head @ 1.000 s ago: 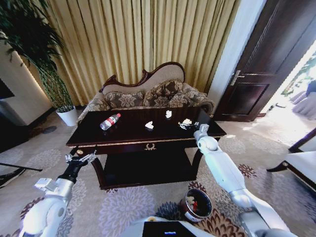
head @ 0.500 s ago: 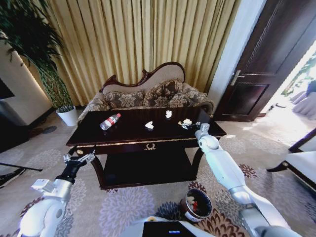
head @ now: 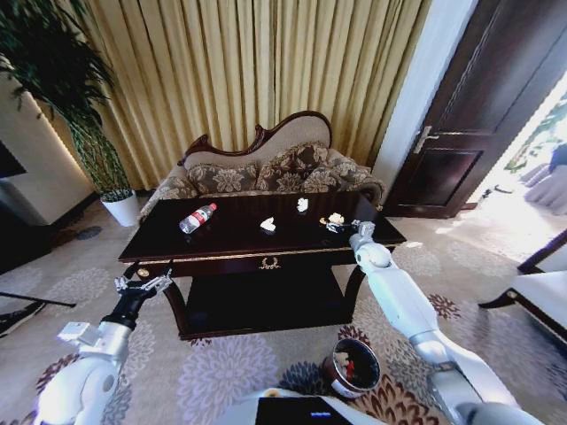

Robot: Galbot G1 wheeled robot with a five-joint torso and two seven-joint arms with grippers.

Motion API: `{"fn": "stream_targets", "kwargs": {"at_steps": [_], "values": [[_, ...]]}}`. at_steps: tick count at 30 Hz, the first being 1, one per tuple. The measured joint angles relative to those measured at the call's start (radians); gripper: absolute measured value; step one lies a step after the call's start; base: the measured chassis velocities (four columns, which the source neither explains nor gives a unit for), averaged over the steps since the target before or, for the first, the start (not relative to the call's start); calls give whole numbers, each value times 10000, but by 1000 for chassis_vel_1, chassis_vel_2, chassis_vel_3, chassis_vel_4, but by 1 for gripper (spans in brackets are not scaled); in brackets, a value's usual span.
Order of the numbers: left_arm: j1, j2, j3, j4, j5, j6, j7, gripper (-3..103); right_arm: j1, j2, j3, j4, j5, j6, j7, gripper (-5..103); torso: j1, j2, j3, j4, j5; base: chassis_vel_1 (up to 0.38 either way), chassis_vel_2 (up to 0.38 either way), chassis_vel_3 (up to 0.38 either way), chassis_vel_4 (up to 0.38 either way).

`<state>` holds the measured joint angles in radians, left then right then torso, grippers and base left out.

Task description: Move to the front of the table and place the trash on the table into the trash bin.

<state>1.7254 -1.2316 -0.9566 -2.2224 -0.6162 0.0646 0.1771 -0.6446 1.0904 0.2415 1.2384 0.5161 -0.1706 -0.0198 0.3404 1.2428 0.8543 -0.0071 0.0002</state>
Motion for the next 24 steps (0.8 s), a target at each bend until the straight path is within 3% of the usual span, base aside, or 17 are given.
{"fn": "stream_targets", "kwargs": {"at_steps": [6, 13, 15, 16, 18, 24], "values": [[5, -71, -2, -98, 21, -1, 12, 100, -34, -240, 3, 280, 130, -307, 1, 94, 0, 0, 0, -1, 1, 0, 0, 0, 0], [41, -234, 33, -134, 241, -7, 170, 100, 68, -424, 37, 467, 29, -757, 58, 100, 0, 0, 1, 0, 2, 0, 0, 0, 0], [67, -328, 64, -164, 326, -10, 199, 100, 43, -542, 158, 885, 109, -1577, 55, 100, 0, 0, 0, 0, 0, 0, 0, 0, 0], [67, -328, 64, -164, 326, -10, 199, 100, 43, -542, 158, 885, 109, -1577, 55, 100, 0, 0, 0, 0, 0, 0, 0, 0, 0], [80, -435, 93, -165, 419, -19, 219, 100, 59, -611, 243, 1302, 463, -2489, 185, 100, 0, 0, 0, 0, 0, 0, 0, 0, 0], [106, -569, 121, -168, 536, -30, 285, 100, 250, -648, 292, 1688, 1380, -3470, 417, 100, 0, 0, 0, 2, -1, 0, 0, 0, 0]]}}
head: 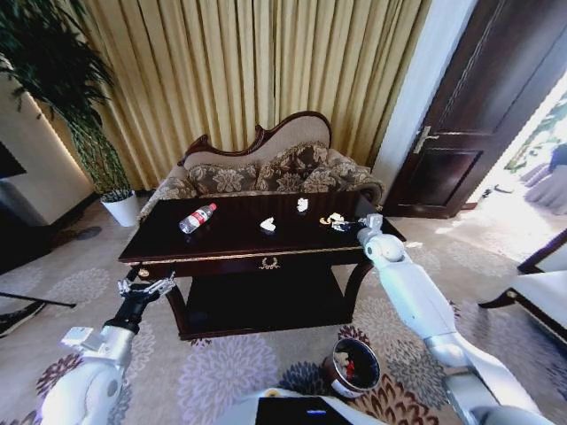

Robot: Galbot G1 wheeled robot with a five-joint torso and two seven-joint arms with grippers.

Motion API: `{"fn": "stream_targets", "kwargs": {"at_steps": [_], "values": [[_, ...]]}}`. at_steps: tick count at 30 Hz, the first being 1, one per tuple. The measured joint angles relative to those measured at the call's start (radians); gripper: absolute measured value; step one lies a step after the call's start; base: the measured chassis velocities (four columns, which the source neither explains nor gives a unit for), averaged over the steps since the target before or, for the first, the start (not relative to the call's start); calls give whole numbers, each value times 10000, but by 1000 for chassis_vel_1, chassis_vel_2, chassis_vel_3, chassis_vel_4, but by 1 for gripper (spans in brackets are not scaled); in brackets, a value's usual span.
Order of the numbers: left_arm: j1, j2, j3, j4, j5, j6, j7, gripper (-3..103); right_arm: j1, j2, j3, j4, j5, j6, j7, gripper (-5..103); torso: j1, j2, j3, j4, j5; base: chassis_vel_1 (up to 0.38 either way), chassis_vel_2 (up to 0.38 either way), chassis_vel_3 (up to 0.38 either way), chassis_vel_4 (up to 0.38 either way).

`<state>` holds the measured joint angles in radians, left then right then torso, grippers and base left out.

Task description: Move to the front of the table and place the trash on the table into the trash bin.

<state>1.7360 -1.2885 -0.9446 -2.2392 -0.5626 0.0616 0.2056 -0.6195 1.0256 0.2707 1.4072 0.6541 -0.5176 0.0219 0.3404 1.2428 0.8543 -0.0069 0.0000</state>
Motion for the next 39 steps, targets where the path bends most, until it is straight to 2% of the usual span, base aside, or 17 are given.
{"fn": "stream_targets", "kwargs": {"at_steps": [9, 17, 31, 34, 36, 37, 39], "values": [[27, -40, -41, -68, 12, -12, 0, 100, 246, 267, -224, -208, 371, -209, 215, 100, 0, 0, 0, 0, 1, 0, 0, 0, 0], [46, -134, -55, -53, 12, -125, 62, 100, 417, 305, -416, -638, 160, 151, 287, 100, 0, 0, 0, 0, 1, 0, 0, 0, 0], [30, -140, -86, -60, -35, -210, 69, 100, 149, 385, -471, -577, -106, 227, 256, 102, -1, 0, 0, -1, 2, 0, 0, 0, 0], [27, -140, -84, -59, -42, -254, 67, 100, 128, 404, -484, -589, -136, 278, 255, 97, 0, 0, 0, -1, 2, 0, 0, 0, 0], [15, -139, -67, -43, -43, -303, 64, 100, 128, 418, -495, -636, -168, 332, 255, 89, 0, 0, 0, -1, 1, 0, 0, 0, 0], [15, -139, -67, -43, -43, -303, 64, 100, 128, 418, -495, -636, -168, 332, 255, 89, 0, 0, 0, -1, 1, 0, 0, 0, 0], [2, -134, -59, -25, -44, -309, 62, 100, 135, 419, -502, -690, -185, 367, 253, 82, 0, 0, 0, -1, 1, 0, 0, 0, 0]]}}
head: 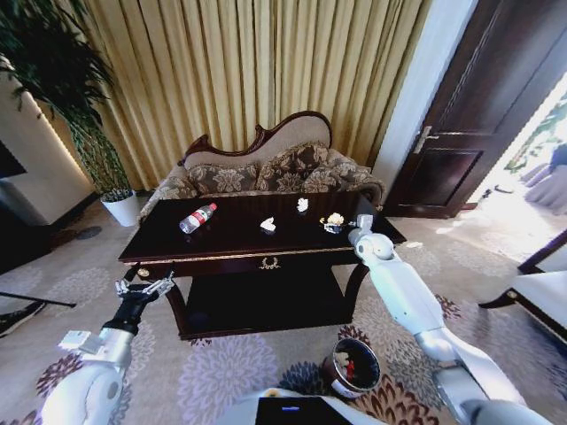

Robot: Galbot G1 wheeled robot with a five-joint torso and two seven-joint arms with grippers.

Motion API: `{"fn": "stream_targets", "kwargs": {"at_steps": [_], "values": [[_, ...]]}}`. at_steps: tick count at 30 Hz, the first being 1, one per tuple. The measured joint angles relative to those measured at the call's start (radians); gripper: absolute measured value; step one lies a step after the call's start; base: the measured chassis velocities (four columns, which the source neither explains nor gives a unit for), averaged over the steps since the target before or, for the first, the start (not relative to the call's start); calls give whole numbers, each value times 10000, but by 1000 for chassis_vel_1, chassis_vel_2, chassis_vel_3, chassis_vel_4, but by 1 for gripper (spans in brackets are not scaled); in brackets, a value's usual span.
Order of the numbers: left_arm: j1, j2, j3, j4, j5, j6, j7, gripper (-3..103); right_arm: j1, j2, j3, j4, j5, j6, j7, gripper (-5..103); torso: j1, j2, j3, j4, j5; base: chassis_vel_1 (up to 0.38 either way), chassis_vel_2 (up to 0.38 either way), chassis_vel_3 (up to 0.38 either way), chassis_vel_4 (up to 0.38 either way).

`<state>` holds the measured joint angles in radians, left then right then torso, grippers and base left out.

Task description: Move to the front of the table and place the trash on the table into the trash bin.

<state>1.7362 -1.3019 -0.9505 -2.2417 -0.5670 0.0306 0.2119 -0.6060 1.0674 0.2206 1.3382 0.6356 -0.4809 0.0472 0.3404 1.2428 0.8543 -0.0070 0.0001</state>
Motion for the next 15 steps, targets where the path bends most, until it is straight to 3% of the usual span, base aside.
{"fn": "stream_targets", "kwargs": {"at_steps": [2, 3, 8, 10, 15], "values": [[-4, 3, 3, 4, 0, -1, 0, 100, 9, 5, -5, -31, -9, 22, -1, 82, 0, 0, 0, 0, 0, 0, 0, 0, 0], [-8, 7, 4, 7, -1, -3, 0, 100, 29, 16, -15, -77, -33, 70, -1, 71, 0, 0, 0, 0, 0, 0, 0, 0, 0], [-9, 12, 4, 7, -1, -8, 0, 100, 35, 28, -44, -110, -73, 167, -6, 56, 0, 0, 0, 0, 0, 0, 0, 0, 0], [-6, 13, 3, 5, 0, -9, 1, 100, 37, 30, -47, -111, -86, 178, -8, 56, 0, 0, 0, 0, 0, 0, 0, 0, 0], [23, 13, -15, -10, 6, -38, 7, 100, 31, 29, -49, -114, -131, 216, -12, 35, 0, 0, 0, 0, 0, 0, 0, 0, 0]]}}
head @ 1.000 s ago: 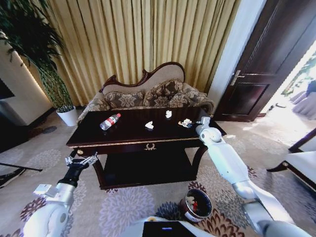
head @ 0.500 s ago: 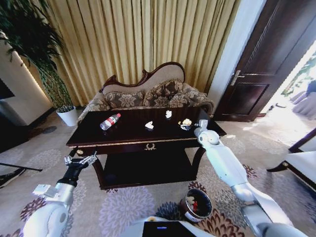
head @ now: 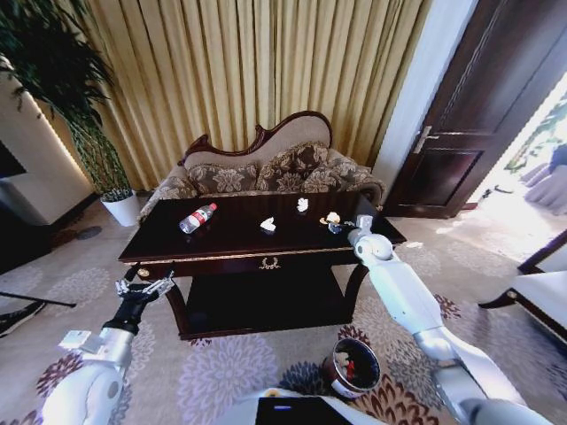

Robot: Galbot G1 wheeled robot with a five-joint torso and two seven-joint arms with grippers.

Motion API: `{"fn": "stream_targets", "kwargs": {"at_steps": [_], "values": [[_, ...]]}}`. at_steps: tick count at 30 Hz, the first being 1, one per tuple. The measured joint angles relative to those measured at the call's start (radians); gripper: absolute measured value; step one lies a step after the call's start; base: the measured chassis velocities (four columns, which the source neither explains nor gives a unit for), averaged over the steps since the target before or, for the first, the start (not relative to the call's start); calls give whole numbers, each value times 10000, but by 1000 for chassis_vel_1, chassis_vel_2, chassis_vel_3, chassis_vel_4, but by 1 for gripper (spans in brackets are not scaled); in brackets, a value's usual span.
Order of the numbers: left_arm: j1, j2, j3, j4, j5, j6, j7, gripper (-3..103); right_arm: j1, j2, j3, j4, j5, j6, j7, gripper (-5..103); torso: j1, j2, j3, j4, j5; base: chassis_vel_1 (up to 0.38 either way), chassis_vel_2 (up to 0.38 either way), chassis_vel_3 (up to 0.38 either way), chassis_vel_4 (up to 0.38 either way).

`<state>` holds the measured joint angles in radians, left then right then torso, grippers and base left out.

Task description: Move to the front of the table and place the trash on the table into the trash bin.

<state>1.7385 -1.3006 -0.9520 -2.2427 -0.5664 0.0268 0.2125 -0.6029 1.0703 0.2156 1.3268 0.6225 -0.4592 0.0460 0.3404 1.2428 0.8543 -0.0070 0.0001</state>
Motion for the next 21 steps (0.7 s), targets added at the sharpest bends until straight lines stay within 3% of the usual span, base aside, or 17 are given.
{"fn": "stream_targets", "kwargs": {"at_steps": [1, 3, 8, 21], "values": [[14, 0, -5, -9, 3, -10, 4, 100, -17, -7, 3, 4, -15, 12, 0, 24, 0, 0, 0, 0, 0, 0, 0, 0, 0], [19, -1, -7, -12, 4, -16, 6, 100, -29, -12, 8, 11, -17, 18, 0, 24, 0, 0, 0, 0, 0, 0, 0, 0, 0], [31, 0, -12, -27, 7, -43, 31, 100, -110, -44, 82, 143, -21, 41, -2, 5, 0, 0, 0, 0, 1, 0, 0, 0, 0], [88, -29, -31, -25, 23, -164, 135, 100, -793, -314, 801, 1519, 74, 1, 19, 4, 0, 0, 0, 1, 1, 0, 0, 0, 0]]}}
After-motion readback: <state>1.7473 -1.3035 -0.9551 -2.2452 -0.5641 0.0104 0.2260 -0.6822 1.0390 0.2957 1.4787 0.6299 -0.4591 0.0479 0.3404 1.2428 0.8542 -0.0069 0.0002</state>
